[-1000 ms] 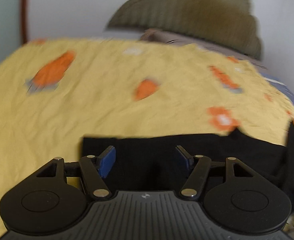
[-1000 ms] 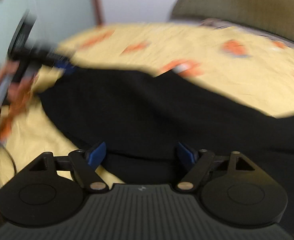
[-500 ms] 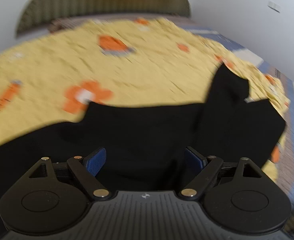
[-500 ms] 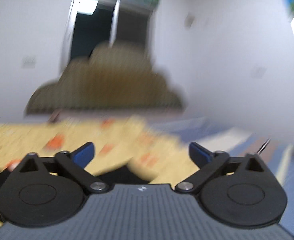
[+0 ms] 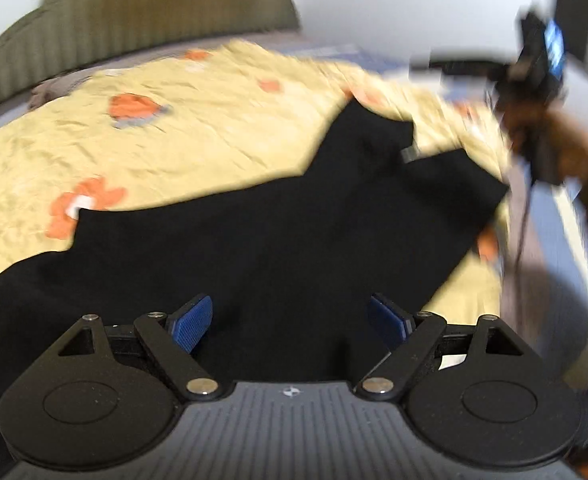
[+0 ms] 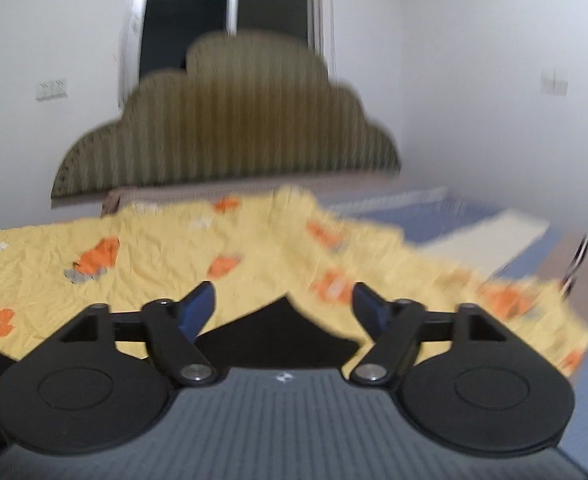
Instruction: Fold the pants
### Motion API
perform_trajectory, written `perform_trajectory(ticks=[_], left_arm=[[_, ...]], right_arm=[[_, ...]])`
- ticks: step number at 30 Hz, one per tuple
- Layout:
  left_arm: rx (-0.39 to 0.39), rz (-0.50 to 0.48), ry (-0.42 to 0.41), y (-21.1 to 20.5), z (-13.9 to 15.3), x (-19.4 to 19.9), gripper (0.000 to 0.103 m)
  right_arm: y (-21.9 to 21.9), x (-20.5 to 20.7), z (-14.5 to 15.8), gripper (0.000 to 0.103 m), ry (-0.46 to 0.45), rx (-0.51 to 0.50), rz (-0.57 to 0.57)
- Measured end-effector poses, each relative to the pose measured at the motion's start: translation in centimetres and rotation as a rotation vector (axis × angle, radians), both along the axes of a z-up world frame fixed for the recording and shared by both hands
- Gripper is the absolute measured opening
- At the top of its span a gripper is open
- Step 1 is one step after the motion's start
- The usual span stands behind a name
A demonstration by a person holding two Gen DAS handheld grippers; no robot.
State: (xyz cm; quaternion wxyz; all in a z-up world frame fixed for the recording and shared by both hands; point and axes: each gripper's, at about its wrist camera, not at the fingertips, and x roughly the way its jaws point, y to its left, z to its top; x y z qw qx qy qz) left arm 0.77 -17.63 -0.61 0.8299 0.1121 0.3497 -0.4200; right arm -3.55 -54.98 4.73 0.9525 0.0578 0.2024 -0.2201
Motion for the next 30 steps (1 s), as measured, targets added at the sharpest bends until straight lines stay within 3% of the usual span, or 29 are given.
perform_trajectory(ticks=[4, 7, 11, 17, 19, 20, 25, 27, 30], left_arm=[[0.004, 0.030, 0.087, -0.6, -1.3, 1.5, 0.085], [0.021, 0.013, 0.068, -1.0, -2.0, 1.1, 0.085], [0.044, -0.008, 0.046, -1.4, -2.7, 0.7, 0.085], [0.037, -0.003, 0.064, -1.5, -3.0, 1.0, 0.085], [0.034, -0.003, 0.066, -1.6, -3.1, 1.0, 0.085], [0.032, -0.006, 0.065, -1.6, -3.1, 1.0, 0.085], [0.022, 0.005, 0.060, -1.5, -3.2, 0.8, 0.085], [0.025, 0.016, 0.048, -1.5, -3.2, 0.7, 0.079], [0.032, 0.037, 0.040, -1.5, -3.2, 0.6, 0.062]], right_arm=[[-3.0, 5.8, -3.9, 0.057, 0.106, 0.062, -0.022], [-5.6, 8.1, -5.6, 0.053, 0.169, 0.090, 0.014], [-8.1, 9.7, -5.2, 0.051, 0.215, 0.173, 0.033], [-10.8, 13.0, -7.1, 0.051, 0.232, 0.252, 0.010], [-11.3, 14.2, -8.1, 0.032, 0.264, 0.281, 0.013], [-11.4, 14.7, -8.5, 0.015, 0.290, 0.287, 0.006], [-10.5, 14.2, -8.4, 0.008, 0.288, 0.254, 0.002], [-10.4, 13.4, -7.8, 0.008, 0.258, 0.248, -0.008], [-10.2, 11.7, -6.4, 0.008, 0.203, 0.235, -0.020]])
